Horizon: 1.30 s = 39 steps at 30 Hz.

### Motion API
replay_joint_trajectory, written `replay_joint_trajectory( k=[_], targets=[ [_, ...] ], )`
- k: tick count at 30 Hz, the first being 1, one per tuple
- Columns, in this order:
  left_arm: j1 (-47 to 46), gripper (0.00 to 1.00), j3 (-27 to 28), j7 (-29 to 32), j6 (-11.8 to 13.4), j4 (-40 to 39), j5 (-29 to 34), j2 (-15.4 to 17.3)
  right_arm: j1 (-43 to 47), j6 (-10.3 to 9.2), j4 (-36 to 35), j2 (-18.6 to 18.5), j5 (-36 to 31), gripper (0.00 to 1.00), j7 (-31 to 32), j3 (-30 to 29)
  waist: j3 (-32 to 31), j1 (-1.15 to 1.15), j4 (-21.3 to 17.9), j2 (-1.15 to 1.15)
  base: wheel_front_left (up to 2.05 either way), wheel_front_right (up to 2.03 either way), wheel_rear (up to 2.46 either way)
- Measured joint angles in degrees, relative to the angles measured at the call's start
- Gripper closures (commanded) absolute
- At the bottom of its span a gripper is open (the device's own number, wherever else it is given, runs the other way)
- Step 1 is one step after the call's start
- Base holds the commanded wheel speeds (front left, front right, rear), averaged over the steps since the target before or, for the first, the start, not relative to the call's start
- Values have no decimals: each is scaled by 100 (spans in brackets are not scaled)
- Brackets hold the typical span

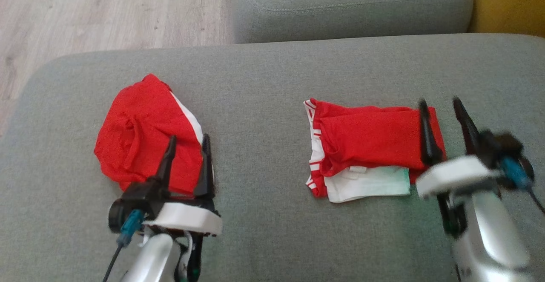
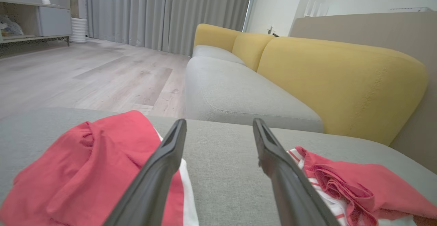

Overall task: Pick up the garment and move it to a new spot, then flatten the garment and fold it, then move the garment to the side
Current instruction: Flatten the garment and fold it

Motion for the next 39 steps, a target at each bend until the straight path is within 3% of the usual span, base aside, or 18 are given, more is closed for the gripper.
replay_joint_trajectory(
  k=[7, 16, 17, 18, 19, 31, 39],
  targets=[
    [331, 0, 399, -1, 5, -272, 380, -33, 1116, 0, -732, 64, -231, 0, 0, -385, 28, 0, -51, 0, 0, 0, 0],
    [430, 0, 593, -16, -167, -358, 654, -166, 1178, 0, -980, 90, -82, 0, 27, -204, 166, 0, -58, 0, 0, 0, 0],
    [416, 0, 595, -16, -205, -358, 678, -176, 1149, 0, -965, 92, -90, 24, 81, -204, 204, 0, -48, 0, 0, 0, 0],
    [362, 0, 595, -16, -252, -355, 705, -186, 1006, 0, -895, 100, -90, 83, 168, -264, 292, 0, -19, 0, 0, 0, 0],
    [328, 0, 594, -16, -254, -348, 705, -190, 894, 0, -810, 100, -119, 100, 247, -325, 341, 0, 1, 0, 0, 0, 0],
    [62, 0, 554, -16, -379, -177, 747, -215, -77, 0, 1044, 98, -770, 100, 660, -1371, 747, 1, 392, 0, 0, 0, 0],
    [-2, 0, 483, -16, -397, -105, 742, -218, -630, 0, 1920, 92, -789, 100, 261, -1073, 709, 1, 511, 0, 0, 0, 0]
  ],
)
